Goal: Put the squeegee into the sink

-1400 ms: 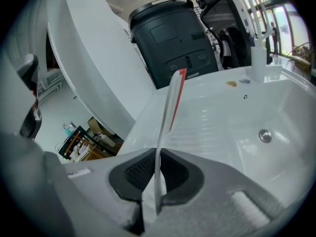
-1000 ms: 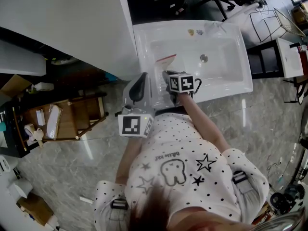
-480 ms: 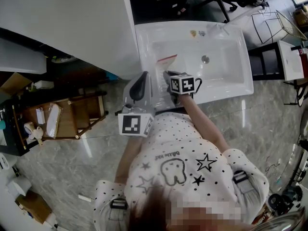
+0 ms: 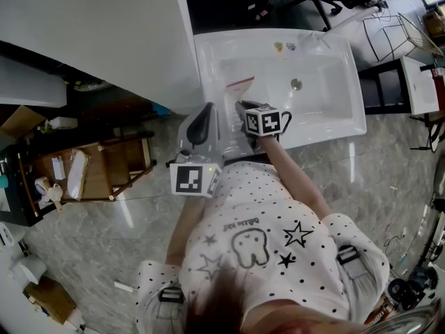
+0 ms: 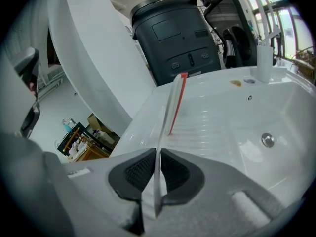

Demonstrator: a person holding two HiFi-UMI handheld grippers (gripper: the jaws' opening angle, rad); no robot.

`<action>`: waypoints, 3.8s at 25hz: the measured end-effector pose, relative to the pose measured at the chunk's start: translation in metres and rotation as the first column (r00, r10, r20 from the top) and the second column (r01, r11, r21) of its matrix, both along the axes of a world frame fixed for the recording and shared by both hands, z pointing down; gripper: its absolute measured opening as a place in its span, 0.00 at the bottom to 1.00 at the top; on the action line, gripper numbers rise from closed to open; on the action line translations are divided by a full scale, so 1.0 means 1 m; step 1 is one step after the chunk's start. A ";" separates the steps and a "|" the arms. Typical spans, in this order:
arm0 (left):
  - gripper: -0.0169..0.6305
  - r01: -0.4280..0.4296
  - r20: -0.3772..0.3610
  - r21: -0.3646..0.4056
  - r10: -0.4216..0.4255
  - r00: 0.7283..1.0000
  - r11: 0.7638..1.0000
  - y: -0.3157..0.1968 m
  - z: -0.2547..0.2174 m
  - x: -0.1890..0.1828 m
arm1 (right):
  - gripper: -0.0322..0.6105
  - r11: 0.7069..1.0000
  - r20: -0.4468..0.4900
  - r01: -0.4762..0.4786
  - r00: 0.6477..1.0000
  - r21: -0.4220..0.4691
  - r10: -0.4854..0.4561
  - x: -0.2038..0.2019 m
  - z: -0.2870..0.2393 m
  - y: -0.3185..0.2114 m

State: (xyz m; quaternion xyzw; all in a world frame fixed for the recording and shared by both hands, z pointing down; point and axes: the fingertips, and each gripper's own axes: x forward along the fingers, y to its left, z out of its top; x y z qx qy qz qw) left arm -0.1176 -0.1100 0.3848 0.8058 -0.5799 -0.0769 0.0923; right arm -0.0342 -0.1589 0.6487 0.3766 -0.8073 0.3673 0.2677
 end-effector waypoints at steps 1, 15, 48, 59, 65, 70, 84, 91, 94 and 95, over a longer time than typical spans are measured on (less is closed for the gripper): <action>0.02 0.000 0.000 -0.001 0.000 1.000 1.000 0.000 0.000 0.000 | 0.09 1.000 0.006 0.000 1.000 0.000 0.000 0.000 0.000 0.000; 0.02 -0.001 -0.006 -0.003 0.000 1.000 1.000 0.002 0.000 0.002 | 0.12 1.000 -0.023 -0.009 1.000 -0.021 0.009 0.011 0.006 0.006; 0.02 -0.003 -0.024 -0.012 0.003 1.000 1.000 -0.001 0.003 0.000 | 0.17 0.998 -0.050 -0.052 0.997 -0.032 0.050 0.024 0.012 0.001; 0.02 -0.004 -0.025 -0.012 0.004 1.000 1.000 -0.002 0.002 0.002 | 0.19 0.997 -0.057 -0.067 0.996 -0.037 0.065 0.031 0.013 0.001; 0.02 -0.002 -0.026 -0.009 0.002 1.000 1.000 -0.001 0.002 0.001 | 0.20 0.997 -0.056 -0.072 0.996 -0.037 0.070 0.031 0.014 0.001; 0.02 -0.005 -0.025 -0.009 0.005 1.000 1.000 -0.002 0.001 0.002 | 0.20 0.996 -0.057 -0.077 0.996 -0.040 0.075 0.033 0.015 0.000; 0.02 -0.025 -0.023 -0.008 0.025 0.999 1.000 -0.006 0.001 0.009 | 0.22 0.994 -0.047 -0.095 0.995 -0.061 0.093 0.039 0.020 -0.001; 0.02 -0.031 -0.022 -0.010 0.031 0.999 0.999 -0.008 0.001 0.010 | 0.23 0.991 -0.046 -0.112 0.993 -0.071 0.109 0.042 0.022 -0.001; 0.02 -0.031 -0.023 -0.011 0.031 0.999 0.999 -0.007 0.001 0.009 | 0.23 0.990 -0.048 -0.119 0.992 -0.078 0.116 0.044 0.023 -0.001; 0.02 -0.031 -0.024 -0.011 0.030 0.999 0.999 -0.007 0.001 0.009 | 0.23 0.989 -0.048 -0.121 0.992 -0.081 0.118 0.045 0.023 0.000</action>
